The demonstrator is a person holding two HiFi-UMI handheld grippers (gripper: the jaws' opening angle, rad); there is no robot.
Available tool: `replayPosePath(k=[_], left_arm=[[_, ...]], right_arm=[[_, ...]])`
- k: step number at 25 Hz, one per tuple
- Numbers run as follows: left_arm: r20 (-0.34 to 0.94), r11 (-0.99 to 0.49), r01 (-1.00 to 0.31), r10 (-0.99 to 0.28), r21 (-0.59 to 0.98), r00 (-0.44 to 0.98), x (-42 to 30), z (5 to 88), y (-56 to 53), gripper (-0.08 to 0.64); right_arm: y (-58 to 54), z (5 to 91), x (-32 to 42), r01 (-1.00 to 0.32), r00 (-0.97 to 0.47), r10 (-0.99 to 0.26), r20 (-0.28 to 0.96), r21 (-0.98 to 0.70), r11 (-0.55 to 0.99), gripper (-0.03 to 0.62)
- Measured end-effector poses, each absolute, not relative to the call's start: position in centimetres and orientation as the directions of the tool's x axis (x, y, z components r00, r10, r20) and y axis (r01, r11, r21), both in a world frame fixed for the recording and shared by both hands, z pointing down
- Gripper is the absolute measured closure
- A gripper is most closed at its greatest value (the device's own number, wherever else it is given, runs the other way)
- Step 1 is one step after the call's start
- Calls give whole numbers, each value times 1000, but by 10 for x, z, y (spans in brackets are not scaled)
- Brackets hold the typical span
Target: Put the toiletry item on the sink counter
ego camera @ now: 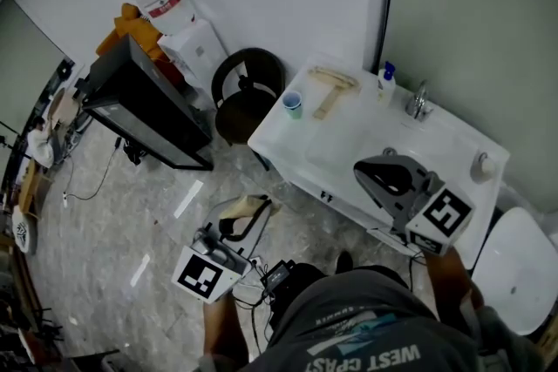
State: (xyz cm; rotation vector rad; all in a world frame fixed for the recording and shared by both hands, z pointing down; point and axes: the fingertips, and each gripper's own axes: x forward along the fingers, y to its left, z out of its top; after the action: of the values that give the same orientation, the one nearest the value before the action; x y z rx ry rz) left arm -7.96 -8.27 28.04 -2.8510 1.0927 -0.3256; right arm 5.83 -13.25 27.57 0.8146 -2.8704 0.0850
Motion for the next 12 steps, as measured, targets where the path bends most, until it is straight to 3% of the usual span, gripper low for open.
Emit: replayPosePath(k=[12], left_arm=[[165, -797, -589, -604, -131, 780, -55, 289, -166, 537]], right_arm=[[-191, 292, 91, -604, -787, -588, 188, -37, 796, 560]])
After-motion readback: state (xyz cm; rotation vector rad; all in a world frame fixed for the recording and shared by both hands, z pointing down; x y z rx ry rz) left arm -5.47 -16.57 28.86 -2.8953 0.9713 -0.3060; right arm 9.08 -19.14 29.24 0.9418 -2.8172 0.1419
